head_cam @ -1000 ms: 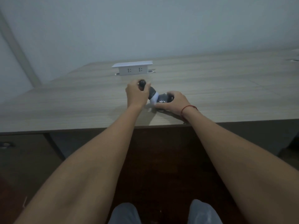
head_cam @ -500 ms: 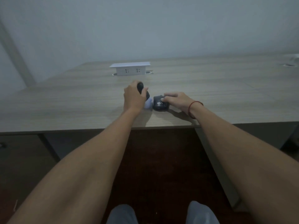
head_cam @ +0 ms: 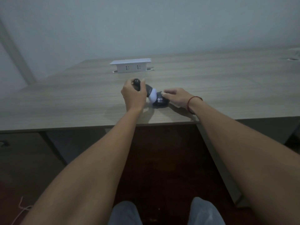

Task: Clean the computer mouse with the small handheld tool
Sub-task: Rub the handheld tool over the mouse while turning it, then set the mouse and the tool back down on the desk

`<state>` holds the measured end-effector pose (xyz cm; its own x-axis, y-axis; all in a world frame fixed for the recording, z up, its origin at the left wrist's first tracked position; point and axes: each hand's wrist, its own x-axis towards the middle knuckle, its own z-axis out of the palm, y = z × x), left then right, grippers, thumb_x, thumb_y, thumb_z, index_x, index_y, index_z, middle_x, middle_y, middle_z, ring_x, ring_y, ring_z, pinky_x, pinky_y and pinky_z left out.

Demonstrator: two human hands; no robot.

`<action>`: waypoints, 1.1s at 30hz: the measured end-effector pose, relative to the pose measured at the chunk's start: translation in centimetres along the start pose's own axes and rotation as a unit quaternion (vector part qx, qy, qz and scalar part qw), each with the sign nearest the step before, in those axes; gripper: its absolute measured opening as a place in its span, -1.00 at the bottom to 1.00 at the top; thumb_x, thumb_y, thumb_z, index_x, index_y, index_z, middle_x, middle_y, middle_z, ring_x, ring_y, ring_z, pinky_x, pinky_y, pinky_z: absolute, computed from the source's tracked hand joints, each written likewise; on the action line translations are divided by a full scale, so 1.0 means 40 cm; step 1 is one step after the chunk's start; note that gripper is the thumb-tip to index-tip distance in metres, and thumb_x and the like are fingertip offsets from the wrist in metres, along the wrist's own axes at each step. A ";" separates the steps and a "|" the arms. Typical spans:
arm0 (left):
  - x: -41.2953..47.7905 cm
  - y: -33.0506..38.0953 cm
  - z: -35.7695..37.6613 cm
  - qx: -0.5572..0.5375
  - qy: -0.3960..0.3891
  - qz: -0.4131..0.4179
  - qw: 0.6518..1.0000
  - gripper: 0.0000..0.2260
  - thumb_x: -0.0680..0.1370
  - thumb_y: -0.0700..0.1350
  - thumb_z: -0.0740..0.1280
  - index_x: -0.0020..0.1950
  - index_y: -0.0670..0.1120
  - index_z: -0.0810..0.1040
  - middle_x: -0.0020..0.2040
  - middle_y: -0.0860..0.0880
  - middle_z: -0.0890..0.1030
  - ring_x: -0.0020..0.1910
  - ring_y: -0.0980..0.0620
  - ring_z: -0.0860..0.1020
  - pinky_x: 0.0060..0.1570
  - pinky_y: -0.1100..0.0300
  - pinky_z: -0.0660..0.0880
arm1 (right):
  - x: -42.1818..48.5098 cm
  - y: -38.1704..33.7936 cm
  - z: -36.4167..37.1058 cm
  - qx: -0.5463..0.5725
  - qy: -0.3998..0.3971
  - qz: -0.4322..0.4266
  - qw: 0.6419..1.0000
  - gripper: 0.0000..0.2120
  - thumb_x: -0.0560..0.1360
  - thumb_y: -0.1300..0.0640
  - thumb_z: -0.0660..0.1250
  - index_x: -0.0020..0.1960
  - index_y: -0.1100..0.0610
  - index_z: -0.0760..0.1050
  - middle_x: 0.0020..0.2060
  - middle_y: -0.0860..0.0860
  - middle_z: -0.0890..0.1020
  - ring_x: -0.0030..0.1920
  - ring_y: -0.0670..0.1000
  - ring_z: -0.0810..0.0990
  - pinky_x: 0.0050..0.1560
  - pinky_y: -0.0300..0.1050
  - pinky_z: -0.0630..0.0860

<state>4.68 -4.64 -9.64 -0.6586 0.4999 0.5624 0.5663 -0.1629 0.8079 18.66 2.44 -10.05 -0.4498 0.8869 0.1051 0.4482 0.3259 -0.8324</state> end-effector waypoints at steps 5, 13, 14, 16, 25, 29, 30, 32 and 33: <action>-0.007 -0.004 0.007 0.068 -0.035 0.008 0.997 -0.80 0.55 -0.10 0.33 0.07 -0.21 0.53 0.01 -0.15 0.59 -0.03 -0.05 0.54 -0.02 0.17 0.49 | -0.004 0.002 0.006 -0.002 -0.001 -0.002 1.000 -0.60 0.58 0.07 0.28 0.36 0.22 0.45 0.29 0.13 0.56 0.18 -0.01 0.52 0.06 -0.28 0.43; 0.035 -0.018 0.032 0.014 -0.001 -0.058 0.998 -0.79 0.57 -0.10 0.32 0.12 -0.20 0.49 0.11 -0.19 0.57 0.14 -0.12 0.51 0.15 0.08 0.46 | 0.005 0.006 0.006 0.012 -0.008 0.007 1.000 -0.58 0.56 0.05 0.31 0.36 0.21 0.46 0.29 0.12 0.56 0.29 0.04 0.52 0.29 -0.20 0.37; 0.026 -0.015 0.041 0.012 -0.022 -0.056 0.998 -0.79 0.56 -0.10 0.32 0.11 -0.20 0.50 0.09 -0.18 0.58 0.12 -0.12 0.52 0.13 0.09 0.46 | 0.006 0.009 0.008 0.010 -0.007 0.005 1.000 -0.59 0.56 0.05 0.31 0.36 0.21 0.46 0.28 0.12 0.56 0.28 0.04 0.52 0.31 -0.18 0.37; 0.022 -0.018 0.048 0.004 -0.054 -0.055 0.997 -0.79 0.56 -0.09 0.32 0.10 -0.19 0.53 0.07 -0.17 0.60 0.10 -0.12 0.54 0.11 0.09 0.48 | 0.010 0.011 0.007 0.006 -0.006 0.005 1.000 -0.60 0.56 0.04 0.31 0.34 0.19 0.47 0.27 0.12 0.57 0.28 0.06 0.52 0.35 -0.09 0.39; 0.041 -0.053 -0.032 0.008 -0.079 -0.098 0.992 -0.76 0.46 -0.03 0.46 -0.02 -0.13 0.51 0.00 -0.15 0.59 -0.02 -0.10 0.61 0.02 -0.06 0.61 | -0.003 -0.001 0.013 0.011 0.015 0.012 1.000 -0.60 0.57 0.07 0.30 0.36 0.21 0.46 0.29 0.13 0.56 0.18 0.03 0.53 0.00 -0.36 0.43; 0.003 -0.058 -0.050 0.165 -0.045 -0.101 0.980 -0.63 0.40 0.13 0.45 -0.16 -0.16 0.48 -0.09 -0.11 0.60 -0.05 -0.12 0.57 0.00 0.01 0.55 | -0.019 0.001 0.019 0.036 0.040 0.019 0.998 -0.60 0.58 0.14 0.28 0.37 0.28 0.42 0.32 0.15 0.52 0.23 0.04 0.52 -0.05 -0.51 0.36; 0.006 -0.060 -0.057 0.187 -0.057 -0.095 0.976 -0.58 0.39 0.19 0.44 -0.17 -0.19 0.51 -0.12 -0.12 0.62 -0.08 -0.13 0.59 -0.05 0.02 0.55 | -0.022 0.002 0.020 0.043 0.044 0.022 0.998 -0.58 0.58 0.14 0.28 0.39 0.29 0.39 0.36 0.16 0.50 0.32 0.06 0.49 0.10 -0.42 0.33; 0.017 -0.054 -0.076 0.221 -0.086 -0.081 0.968 -0.49 0.38 0.29 0.38 -0.17 -0.19 0.56 -0.16 -0.12 0.62 -0.15 -0.12 0.60 -0.17 0.07 0.53 | -0.025 0.003 0.023 0.053 0.050 0.031 0.997 -0.53 0.57 0.10 0.29 0.43 0.27 0.35 0.39 0.16 0.46 0.39 0.07 0.44 0.30 -0.26 0.29; 0.025 -0.054 -0.089 0.233 -0.100 -0.070 0.965 -0.49 0.39 0.30 0.35 -0.17 -0.19 0.57 -0.16 -0.12 0.62 -0.15 -0.11 0.60 -0.17 0.08 0.53 | -0.024 0.002 0.030 0.048 0.058 0.030 0.997 -0.50 0.56 0.05 0.30 0.43 0.24 0.35 0.41 0.15 0.45 0.40 0.08 0.43 0.37 -0.18 0.29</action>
<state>1.03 -6.81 -10.21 -0.6618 0.6515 0.3709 0.6711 0.2944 0.6804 18.19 1.22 -10.88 -0.3300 0.9374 0.1112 0.3925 0.2434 -0.8870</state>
